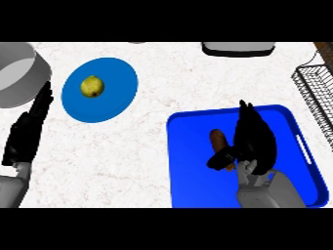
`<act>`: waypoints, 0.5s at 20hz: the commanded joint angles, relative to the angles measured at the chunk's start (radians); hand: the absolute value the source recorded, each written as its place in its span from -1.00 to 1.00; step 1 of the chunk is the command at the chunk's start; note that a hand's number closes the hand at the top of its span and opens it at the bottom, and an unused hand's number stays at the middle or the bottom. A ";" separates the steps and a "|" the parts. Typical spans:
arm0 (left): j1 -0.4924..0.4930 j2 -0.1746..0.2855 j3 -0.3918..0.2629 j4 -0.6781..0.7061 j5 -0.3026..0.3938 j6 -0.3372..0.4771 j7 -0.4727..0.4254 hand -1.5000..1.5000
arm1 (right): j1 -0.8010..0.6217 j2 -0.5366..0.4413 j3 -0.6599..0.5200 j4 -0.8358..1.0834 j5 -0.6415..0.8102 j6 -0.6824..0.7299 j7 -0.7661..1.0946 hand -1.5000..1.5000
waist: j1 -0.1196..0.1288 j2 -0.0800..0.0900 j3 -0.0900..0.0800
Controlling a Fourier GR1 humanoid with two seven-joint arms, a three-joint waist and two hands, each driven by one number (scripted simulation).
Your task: Pick the sweet potato from the tray and place it in the tiered basket
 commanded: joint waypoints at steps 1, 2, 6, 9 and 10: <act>-0.024 -0.015 -0.001 0.007 -0.019 0.006 0.030 0.00 | -0.020 0.057 0.021 0.003 0.061 0.108 0.221 -1.00 | -0.008 -0.001 0.001; -0.020 0.003 0.015 0.006 -0.004 -0.021 0.016 0.00 | -0.009 0.076 0.044 0.029 0.078 0.094 0.212 -1.00 | -0.004 -0.001 0.001; -0.006 -0.029 0.008 -0.010 -0.010 -0.002 0.012 0.00 | 0.000 0.072 0.023 0.056 0.152 0.140 0.193 -1.00 | -0.005 -0.001 0.000; 0.029 -0.024 0.007 -0.016 -0.033 0.000 0.004 0.00 | -0.038 0.078 0.051 0.051 0.164 0.148 0.224 -1.00 | 0.002 -0.002 0.001; 0.011 0.000 0.032 -0.023 -0.005 -0.036 0.012 0.00 | -0.032 0.079 0.036 0.068 0.164 0.152 0.208 -1.00 | 0.001 -0.002 0.001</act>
